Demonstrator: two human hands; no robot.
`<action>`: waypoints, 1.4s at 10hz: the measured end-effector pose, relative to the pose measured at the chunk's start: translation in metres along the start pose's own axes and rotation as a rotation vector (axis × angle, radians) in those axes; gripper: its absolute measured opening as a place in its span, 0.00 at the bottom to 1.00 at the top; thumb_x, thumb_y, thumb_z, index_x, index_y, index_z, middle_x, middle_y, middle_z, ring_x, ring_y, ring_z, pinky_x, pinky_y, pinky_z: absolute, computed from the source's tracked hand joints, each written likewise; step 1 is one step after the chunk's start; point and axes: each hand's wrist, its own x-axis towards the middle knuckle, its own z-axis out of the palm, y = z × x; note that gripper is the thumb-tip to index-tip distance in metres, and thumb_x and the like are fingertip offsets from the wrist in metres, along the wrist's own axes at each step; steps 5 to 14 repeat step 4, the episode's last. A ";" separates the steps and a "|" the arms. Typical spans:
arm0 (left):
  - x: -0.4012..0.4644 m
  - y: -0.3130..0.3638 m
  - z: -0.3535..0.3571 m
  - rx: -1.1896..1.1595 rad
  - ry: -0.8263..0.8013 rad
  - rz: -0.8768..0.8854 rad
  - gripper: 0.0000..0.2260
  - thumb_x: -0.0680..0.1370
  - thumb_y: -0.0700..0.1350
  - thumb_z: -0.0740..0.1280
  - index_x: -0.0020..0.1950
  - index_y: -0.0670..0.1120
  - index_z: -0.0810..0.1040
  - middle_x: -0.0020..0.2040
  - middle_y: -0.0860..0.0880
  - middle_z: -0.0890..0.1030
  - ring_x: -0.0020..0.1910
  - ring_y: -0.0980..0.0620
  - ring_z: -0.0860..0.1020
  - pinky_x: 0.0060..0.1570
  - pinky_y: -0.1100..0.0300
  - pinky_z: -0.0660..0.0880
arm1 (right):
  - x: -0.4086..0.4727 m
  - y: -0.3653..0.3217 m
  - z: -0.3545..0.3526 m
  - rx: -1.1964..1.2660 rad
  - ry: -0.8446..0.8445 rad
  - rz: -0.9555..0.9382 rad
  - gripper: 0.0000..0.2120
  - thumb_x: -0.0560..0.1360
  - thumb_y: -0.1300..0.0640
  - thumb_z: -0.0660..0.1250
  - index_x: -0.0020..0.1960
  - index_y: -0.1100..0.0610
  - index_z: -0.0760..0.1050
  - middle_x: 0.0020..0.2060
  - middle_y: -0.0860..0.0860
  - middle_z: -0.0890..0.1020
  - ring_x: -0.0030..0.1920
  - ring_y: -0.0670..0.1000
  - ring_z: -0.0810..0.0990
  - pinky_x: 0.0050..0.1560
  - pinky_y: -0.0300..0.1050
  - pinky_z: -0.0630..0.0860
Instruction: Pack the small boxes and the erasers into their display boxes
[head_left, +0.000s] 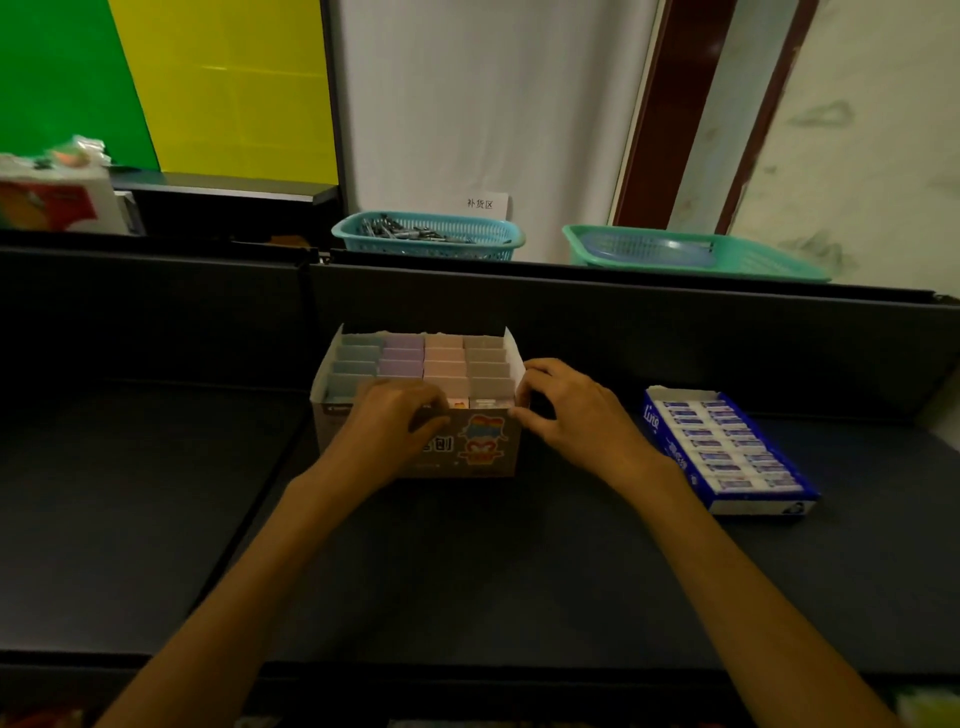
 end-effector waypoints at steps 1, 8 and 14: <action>0.008 0.011 0.010 -0.027 -0.007 0.031 0.05 0.75 0.47 0.67 0.51 0.51 0.78 0.53 0.52 0.80 0.55 0.54 0.77 0.60 0.47 0.72 | -0.008 0.015 -0.006 0.005 0.015 0.016 0.09 0.76 0.47 0.65 0.53 0.51 0.73 0.67 0.47 0.69 0.63 0.49 0.72 0.59 0.45 0.72; 0.021 0.037 0.020 -0.043 -0.038 0.019 0.09 0.76 0.49 0.67 0.55 0.51 0.75 0.57 0.51 0.77 0.57 0.54 0.75 0.59 0.55 0.72 | -0.035 0.037 -0.017 0.011 0.032 0.093 0.19 0.76 0.46 0.64 0.66 0.46 0.69 0.67 0.46 0.69 0.64 0.47 0.69 0.60 0.43 0.69; 0.021 0.037 0.020 -0.043 -0.038 0.019 0.09 0.76 0.49 0.67 0.55 0.51 0.75 0.57 0.51 0.77 0.57 0.54 0.75 0.59 0.55 0.72 | -0.035 0.037 -0.017 0.011 0.032 0.093 0.19 0.76 0.46 0.64 0.66 0.46 0.69 0.67 0.46 0.69 0.64 0.47 0.69 0.60 0.43 0.69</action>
